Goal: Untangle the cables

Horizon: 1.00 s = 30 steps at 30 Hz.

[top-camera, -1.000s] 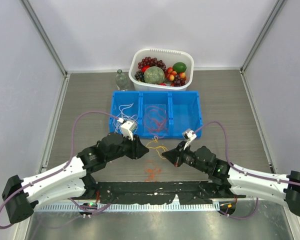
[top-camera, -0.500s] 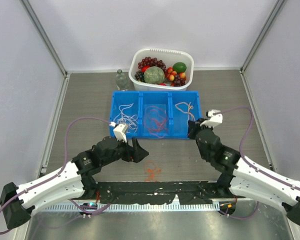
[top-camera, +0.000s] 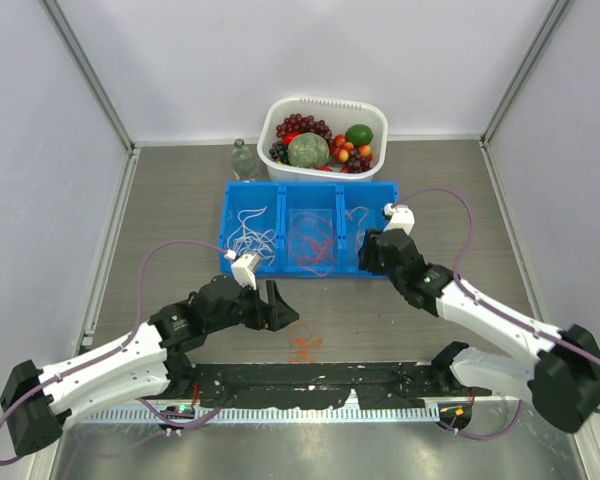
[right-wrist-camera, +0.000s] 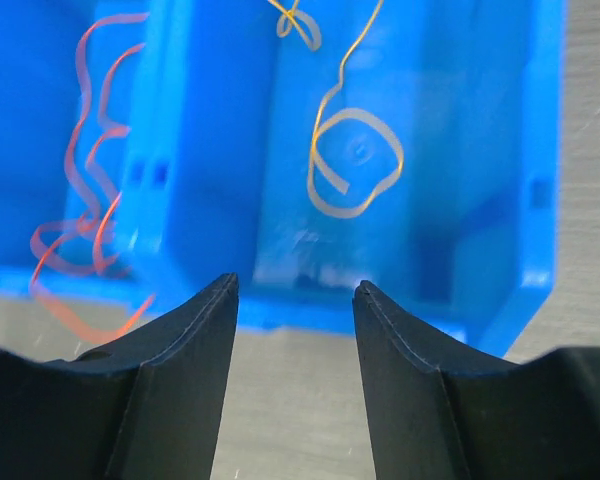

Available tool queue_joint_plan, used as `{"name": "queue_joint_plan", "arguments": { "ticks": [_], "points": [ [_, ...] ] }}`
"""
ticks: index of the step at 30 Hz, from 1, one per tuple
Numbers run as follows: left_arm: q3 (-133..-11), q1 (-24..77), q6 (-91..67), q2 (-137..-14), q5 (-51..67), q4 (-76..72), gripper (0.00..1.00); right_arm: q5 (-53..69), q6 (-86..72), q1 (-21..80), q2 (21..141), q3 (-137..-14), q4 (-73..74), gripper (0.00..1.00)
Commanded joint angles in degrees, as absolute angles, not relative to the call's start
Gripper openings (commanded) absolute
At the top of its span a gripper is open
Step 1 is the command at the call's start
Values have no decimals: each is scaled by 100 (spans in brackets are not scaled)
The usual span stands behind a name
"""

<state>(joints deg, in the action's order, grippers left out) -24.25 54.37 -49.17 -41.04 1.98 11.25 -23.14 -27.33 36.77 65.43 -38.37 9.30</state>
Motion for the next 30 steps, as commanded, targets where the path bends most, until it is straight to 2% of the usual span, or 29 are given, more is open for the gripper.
{"name": "queue_joint_plan", "arguments": {
  "ticks": [1,5,8,10,19,21,23,26,30],
  "points": [
    [-2434,5449,-4966,-4569,430,783,78,-1059,-2549,4042,5338,-3121,160,55],
    [-2487,5458,-4896,-5219,668,379,71,425,-2689,4306,4817,-2357,-534,55],
    [-2584,5458,-4913,-5711,738,281,62,1464,-3092,4499,4912,-1786,-1297,53],
    [-2567,5502,-4896,-5862,773,176,60,1661,-3251,4789,5096,-1495,-1694,52],
    [-2435,5598,-5071,-5757,800,123,50,748,-3700,6213,6081,-1116,-2530,45],
    [-2434,5660,-5071,-5792,861,105,56,538,-3639,6397,6283,-1099,-2566,45],
    [-2461,5765,-5063,-5844,870,105,66,362,-3578,6521,6476,-1151,-2532,45],
    [-2548,5976,-5019,-5985,861,149,68,106,-3516,6714,6670,-1353,-2417,47],
    [-2724,6283,-4948,-6196,537,465,54,-385,-3594,6855,6794,-1380,-2558,47]
  ]
}}
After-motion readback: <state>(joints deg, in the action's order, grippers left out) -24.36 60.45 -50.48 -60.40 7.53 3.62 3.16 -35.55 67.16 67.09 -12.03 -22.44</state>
